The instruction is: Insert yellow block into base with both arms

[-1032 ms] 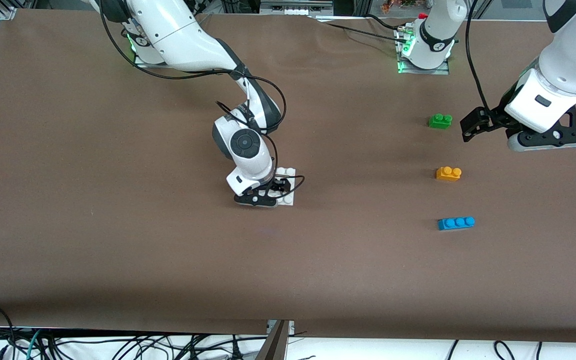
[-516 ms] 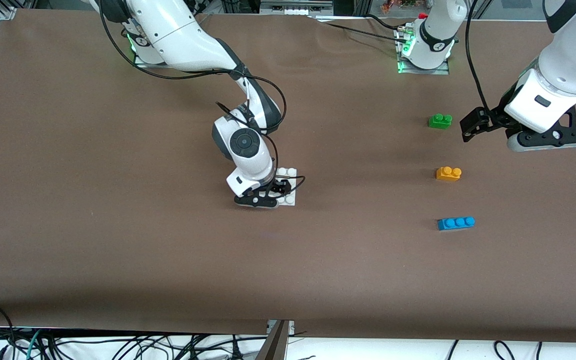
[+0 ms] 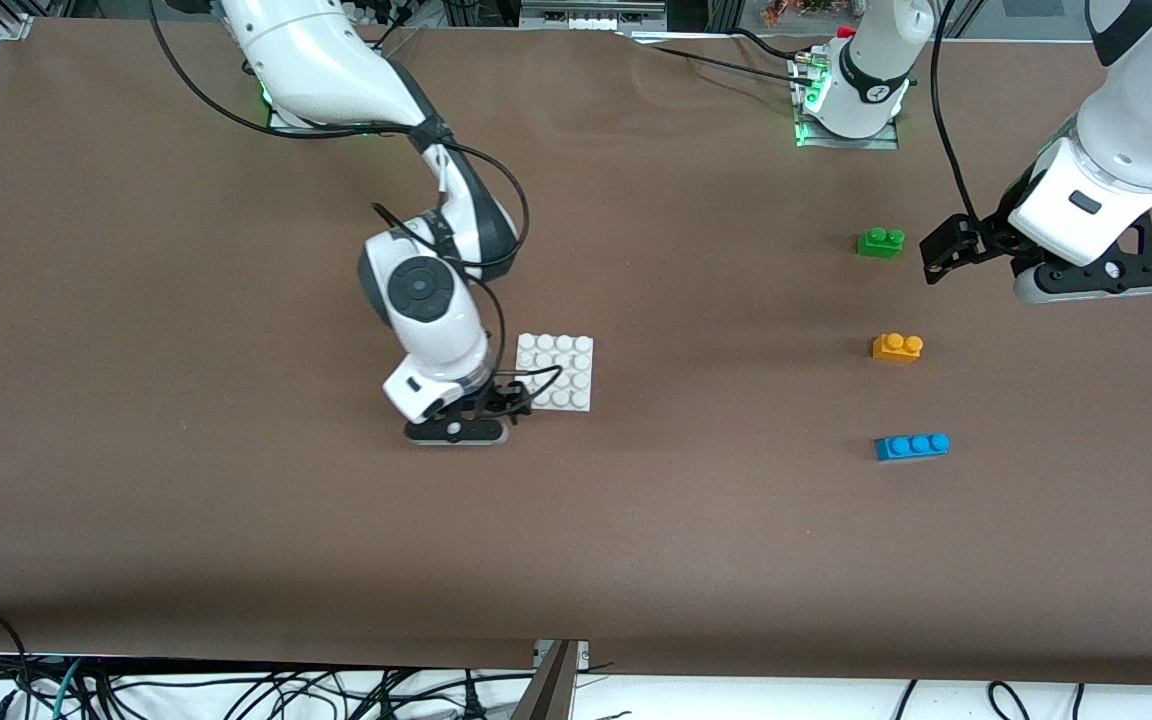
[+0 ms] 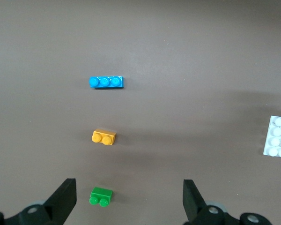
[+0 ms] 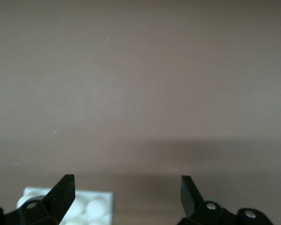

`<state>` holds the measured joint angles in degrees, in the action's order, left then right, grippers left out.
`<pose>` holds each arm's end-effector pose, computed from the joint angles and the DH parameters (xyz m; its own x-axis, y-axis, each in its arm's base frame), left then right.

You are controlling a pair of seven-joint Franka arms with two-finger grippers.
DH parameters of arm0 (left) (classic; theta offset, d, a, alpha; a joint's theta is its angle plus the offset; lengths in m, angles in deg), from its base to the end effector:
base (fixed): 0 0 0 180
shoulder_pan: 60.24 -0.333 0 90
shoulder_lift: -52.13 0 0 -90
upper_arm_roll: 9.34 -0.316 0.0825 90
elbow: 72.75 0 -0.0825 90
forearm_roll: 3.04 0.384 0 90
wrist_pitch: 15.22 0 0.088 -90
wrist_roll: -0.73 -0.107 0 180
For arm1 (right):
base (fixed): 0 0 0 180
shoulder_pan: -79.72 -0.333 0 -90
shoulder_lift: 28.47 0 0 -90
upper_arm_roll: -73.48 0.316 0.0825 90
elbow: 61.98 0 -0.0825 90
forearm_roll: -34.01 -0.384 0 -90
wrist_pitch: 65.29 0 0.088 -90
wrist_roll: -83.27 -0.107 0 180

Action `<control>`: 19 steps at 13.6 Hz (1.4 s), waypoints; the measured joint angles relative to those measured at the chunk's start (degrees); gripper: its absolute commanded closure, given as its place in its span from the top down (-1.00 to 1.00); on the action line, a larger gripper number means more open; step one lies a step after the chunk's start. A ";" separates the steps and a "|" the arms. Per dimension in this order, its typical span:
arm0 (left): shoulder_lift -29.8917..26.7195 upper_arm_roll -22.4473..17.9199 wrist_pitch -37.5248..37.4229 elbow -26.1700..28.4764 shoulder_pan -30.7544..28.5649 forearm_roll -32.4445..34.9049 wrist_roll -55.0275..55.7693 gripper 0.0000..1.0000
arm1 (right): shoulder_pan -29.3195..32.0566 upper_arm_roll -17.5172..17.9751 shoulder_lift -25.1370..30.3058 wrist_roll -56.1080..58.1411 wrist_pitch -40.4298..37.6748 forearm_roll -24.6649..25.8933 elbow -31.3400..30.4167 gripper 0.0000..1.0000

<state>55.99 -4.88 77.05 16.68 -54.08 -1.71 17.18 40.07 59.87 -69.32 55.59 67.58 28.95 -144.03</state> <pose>0.5685 -0.1027 0.5946 0.9948 0.1007 -0.0118 0.1004 -0.9947 -0.0222 0.6491 0.3597 0.2993 0.9783 -0.0132 0.2067 -0.0096 -0.9998 -0.0187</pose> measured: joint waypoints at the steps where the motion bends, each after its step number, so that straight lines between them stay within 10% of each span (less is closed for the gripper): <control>1: 0.01 0.00 0.00 0.00 0.01 0.00 0.00 1.00 | 0.07 -1.76 0.87 0.93 -0.62 0.00 0.02 1.00; 9: 0.56 -0.09 0.00 0.01 0.06 0.00 0.00 1.00 | 4.81 -9.43 8.87 11.31 -12.97 0.01 0.17 1.00; 14: 1.18 -1.42 0.02 0.01 -0.42 0.00 0.00 1.00 | 18.39 0.90 19.88 12.01 -22.50 6.24 0.14 1.00; 19: 1.95 -2.06 0.11 0.01 -2.48 0.00 -0.09 1.00 | 28.01 3.07 28.82 18.67 -26.46 7.16 -0.75 1.00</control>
<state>57.94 -6.94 77.16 16.69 -56.56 -1.71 17.09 68.08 62.94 -40.50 74.26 41.12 36.11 -144.78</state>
